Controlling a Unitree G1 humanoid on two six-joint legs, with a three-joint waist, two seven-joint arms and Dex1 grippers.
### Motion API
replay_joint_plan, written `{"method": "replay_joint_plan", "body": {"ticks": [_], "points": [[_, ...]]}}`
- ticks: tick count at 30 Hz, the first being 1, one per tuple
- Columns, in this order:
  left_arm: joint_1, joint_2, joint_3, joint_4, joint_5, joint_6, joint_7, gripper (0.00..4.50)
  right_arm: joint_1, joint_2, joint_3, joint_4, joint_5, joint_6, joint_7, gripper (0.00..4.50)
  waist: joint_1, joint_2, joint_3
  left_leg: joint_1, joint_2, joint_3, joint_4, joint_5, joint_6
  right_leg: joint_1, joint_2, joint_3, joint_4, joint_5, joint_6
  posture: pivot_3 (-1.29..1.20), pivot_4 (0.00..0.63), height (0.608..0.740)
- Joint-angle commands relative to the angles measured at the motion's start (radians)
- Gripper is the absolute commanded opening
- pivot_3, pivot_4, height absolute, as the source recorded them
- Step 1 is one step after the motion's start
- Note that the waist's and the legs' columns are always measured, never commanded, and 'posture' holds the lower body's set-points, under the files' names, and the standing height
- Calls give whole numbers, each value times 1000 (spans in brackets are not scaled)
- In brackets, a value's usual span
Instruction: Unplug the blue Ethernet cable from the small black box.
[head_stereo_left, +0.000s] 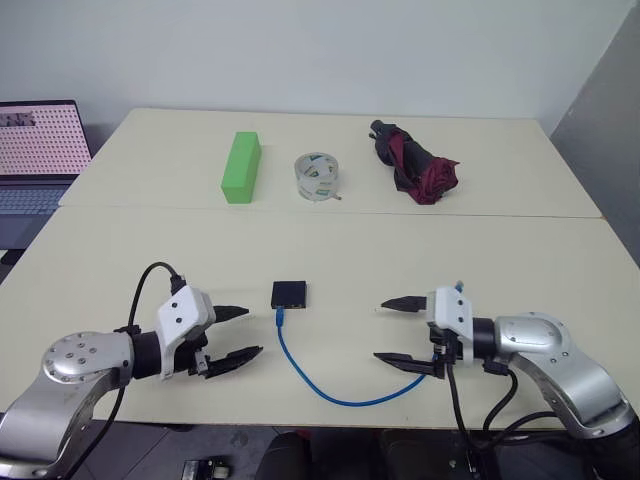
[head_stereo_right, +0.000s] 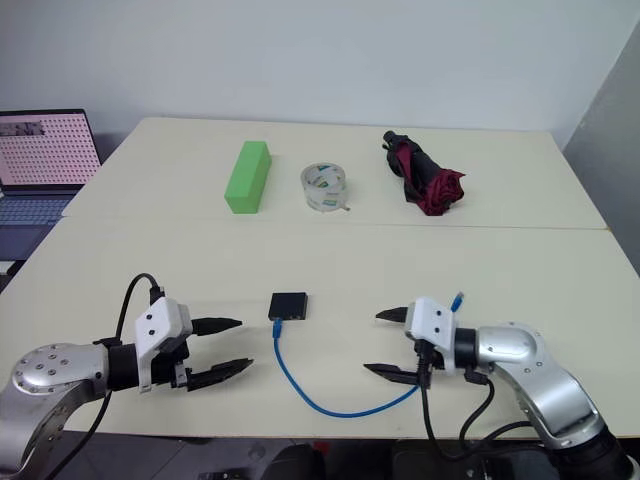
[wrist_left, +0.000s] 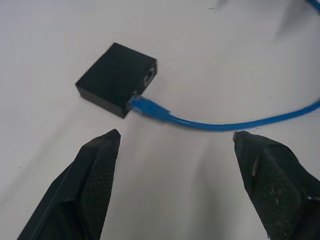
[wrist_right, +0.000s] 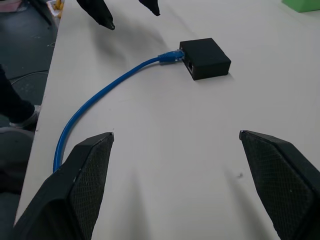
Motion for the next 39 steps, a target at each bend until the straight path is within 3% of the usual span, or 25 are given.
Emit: {"method": "replay_joint_plan", "body": {"ticks": [1,6,16,21,25,28,39], "points": [[31,27,44,-35,-17,-5,-28,3847,-47,55,99,-28,-30,19,-7,4270,0,0,0,0,0,0,0,0,0,0,0,0,0,0,0,0,150,740],[25,36,58,-47,-46,17,-31,3847,-65,73,182,-4,-83,-2,14,4270,3,0,0,0,-1,-1,1,0,0,1,0,-1,0,0,0,0,150,740],[42,42,59,-136,-83,55,-25,3847,39,-171,3,-70,-9,-44,147,4270,2,1,0,0,-1,-2,0,0,0,1,0,-1,-1,0,0,0,150,740],[16,37,25,-156,-88,63,-15,3847,73,-262,9,-45,-83,-159,219,4270,2,1,1,0,-1,-2,0,0,0,2,0,-1,-1,0,0,0,150,740],[12,33,16,-173,-93,76,-8,3847,67,-274,19,16,-138,-230,229,4270,2,0,0,1,-1,-2,1,0,0,3,0,-1,-1,0,0,0,150,740],[12,31,14,-180,-95,81,-5,3906,65,-275,15,38,-158,-252,236,3796,2,1,1,1,-1,-2,1,0,0,3,0,-1,-1,0,0,0,150,740],[-23,27,-3,-175,-96,89,-5,3906,26,-296,28,153,-242,-390,299,1028,2,1,1,1,-1,-1,1,0,0,3,0,0,-1,0,0,0,150,740]]}}
